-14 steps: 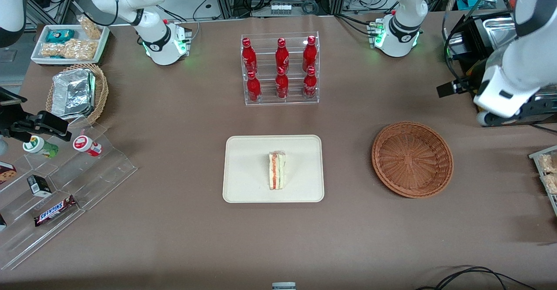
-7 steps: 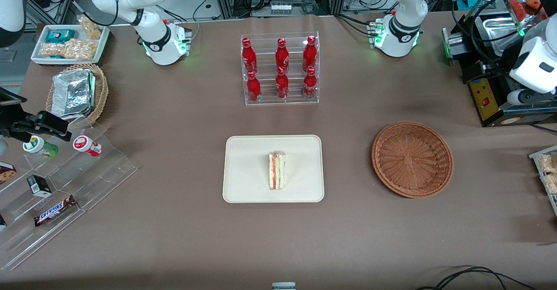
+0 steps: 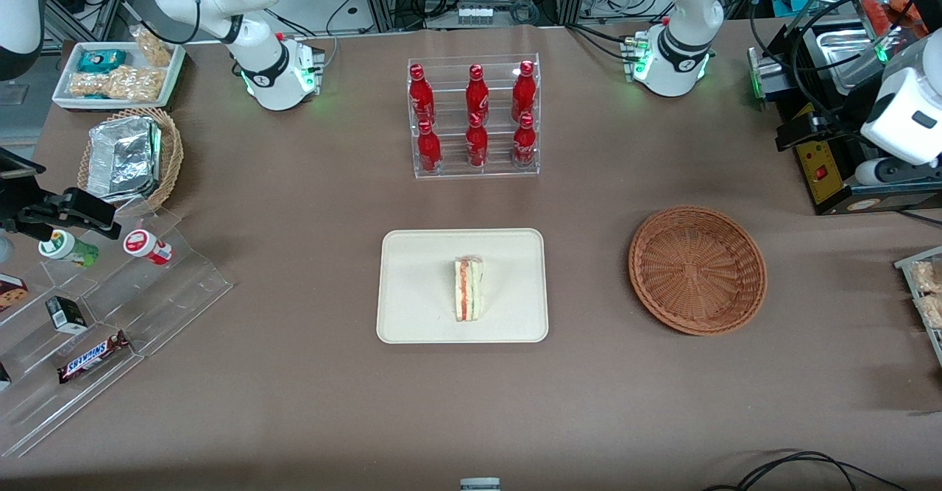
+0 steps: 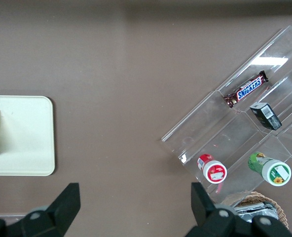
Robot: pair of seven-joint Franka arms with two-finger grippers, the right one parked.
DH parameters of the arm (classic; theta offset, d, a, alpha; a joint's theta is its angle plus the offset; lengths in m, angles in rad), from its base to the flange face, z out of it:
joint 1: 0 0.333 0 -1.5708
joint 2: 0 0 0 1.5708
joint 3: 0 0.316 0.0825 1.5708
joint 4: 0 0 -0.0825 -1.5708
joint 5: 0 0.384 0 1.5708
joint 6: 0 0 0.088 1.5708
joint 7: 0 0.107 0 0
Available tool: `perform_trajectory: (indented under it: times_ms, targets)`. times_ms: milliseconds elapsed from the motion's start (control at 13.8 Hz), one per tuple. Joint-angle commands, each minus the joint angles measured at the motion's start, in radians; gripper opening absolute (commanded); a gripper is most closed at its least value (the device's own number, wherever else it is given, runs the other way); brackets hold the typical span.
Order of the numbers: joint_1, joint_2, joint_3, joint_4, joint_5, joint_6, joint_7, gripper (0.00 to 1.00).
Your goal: Place sandwich from basket to tray
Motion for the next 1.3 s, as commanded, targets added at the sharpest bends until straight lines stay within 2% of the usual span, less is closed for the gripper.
perform_trajectory:
  times_ms: [0,145,362,1014,1232]
  targets:
    - [-0.076,-0.041,0.053,-0.052,0.008,0.048,0.006,1.00]
    - [-0.050,-0.052,0.057,-0.064,-0.057,0.053,0.011,1.00]
    - [-0.044,-0.051,0.057,-0.052,-0.057,0.054,0.009,1.00]
    - [-0.027,-0.029,0.056,-0.009,-0.048,0.054,0.012,1.00]
    - [-0.038,-0.016,0.050,-0.007,0.007,0.097,0.017,1.00]
